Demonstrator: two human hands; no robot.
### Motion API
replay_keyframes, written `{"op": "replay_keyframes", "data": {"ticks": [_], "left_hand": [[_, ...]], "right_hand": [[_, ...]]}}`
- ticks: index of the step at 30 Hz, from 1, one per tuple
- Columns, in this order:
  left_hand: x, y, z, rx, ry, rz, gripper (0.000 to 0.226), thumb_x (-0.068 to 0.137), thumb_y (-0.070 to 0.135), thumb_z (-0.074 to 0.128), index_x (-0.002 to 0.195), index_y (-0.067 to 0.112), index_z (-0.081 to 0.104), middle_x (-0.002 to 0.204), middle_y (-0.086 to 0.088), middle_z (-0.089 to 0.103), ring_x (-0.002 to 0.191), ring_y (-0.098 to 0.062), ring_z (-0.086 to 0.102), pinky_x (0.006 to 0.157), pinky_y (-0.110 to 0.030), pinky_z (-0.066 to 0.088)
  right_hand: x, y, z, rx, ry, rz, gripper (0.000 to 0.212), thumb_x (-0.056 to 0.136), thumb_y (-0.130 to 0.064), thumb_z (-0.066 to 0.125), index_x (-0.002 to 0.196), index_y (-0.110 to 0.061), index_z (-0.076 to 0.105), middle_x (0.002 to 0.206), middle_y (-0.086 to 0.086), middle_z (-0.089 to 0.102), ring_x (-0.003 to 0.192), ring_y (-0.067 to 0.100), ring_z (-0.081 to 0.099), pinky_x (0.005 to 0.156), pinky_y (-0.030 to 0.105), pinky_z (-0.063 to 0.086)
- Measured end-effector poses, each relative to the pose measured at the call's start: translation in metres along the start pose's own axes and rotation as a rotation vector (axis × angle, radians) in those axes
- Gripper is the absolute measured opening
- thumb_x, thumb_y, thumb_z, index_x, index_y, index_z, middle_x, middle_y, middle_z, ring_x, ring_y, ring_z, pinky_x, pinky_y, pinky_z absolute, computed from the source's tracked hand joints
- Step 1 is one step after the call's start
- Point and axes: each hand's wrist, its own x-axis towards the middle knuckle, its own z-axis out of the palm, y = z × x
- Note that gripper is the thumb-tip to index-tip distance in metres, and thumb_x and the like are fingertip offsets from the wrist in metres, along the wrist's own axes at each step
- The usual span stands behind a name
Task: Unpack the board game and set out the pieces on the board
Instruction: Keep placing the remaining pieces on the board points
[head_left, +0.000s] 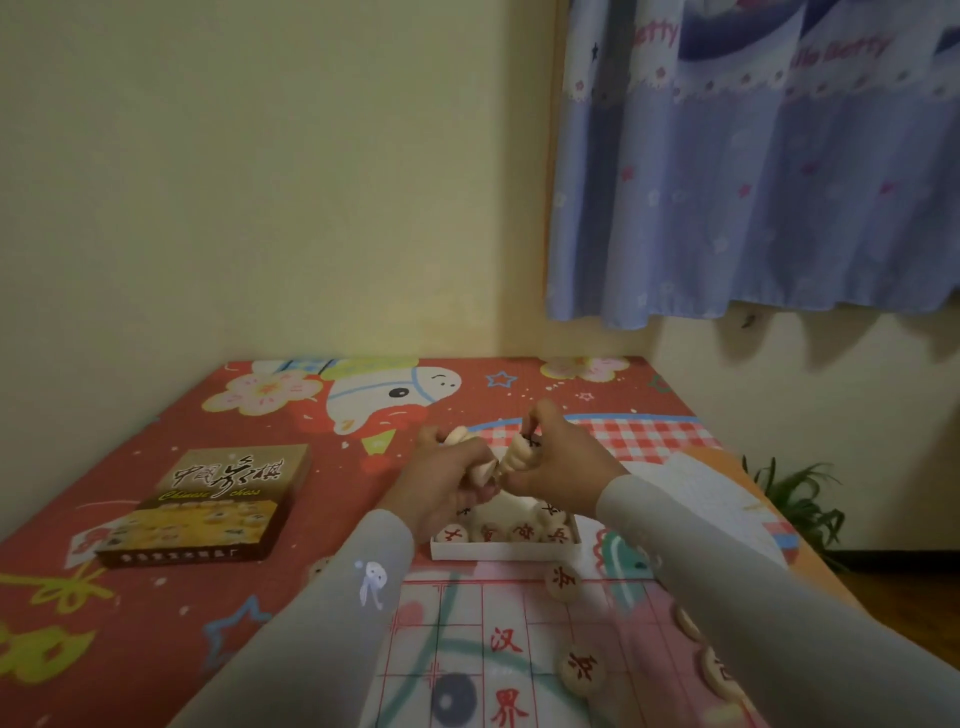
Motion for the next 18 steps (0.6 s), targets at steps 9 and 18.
{"op": "replay_keyframes", "data": {"ticks": [9, 18], "left_hand": [[-0.056, -0.018, 0.000, 0.066, 0.222, -0.055, 0.040, 0.089, 0.037, 0.060, 0.122, 0.026, 0.041, 0.105, -0.009, 0.066, 0.074, -0.023, 0.064, 0.051, -0.024, 0.046], [-0.132, -0.008, -0.002, 0.139, 0.134, -0.043, 0.004, 0.090, 0.024, 0.051, 0.090, 0.022, 0.054, 0.060, 0.001, 0.052, 0.045, -0.011, 0.042, 0.045, -0.018, 0.029]], "right_hand": [[-0.060, -0.057, 0.015, -0.263, -0.147, -0.001, 0.047, 0.072, -0.026, 0.075, 0.103, -0.020, 0.040, 0.086, 0.000, 0.061, 0.067, 0.013, 0.050, 0.062, 0.029, 0.044], [-0.115, -0.093, 0.013, -0.262, -0.137, -0.005, 0.051, 0.069, -0.030, 0.078, 0.103, -0.024, 0.040, 0.081, -0.006, 0.058, 0.064, 0.010, 0.049, 0.057, 0.025, 0.043]]}}
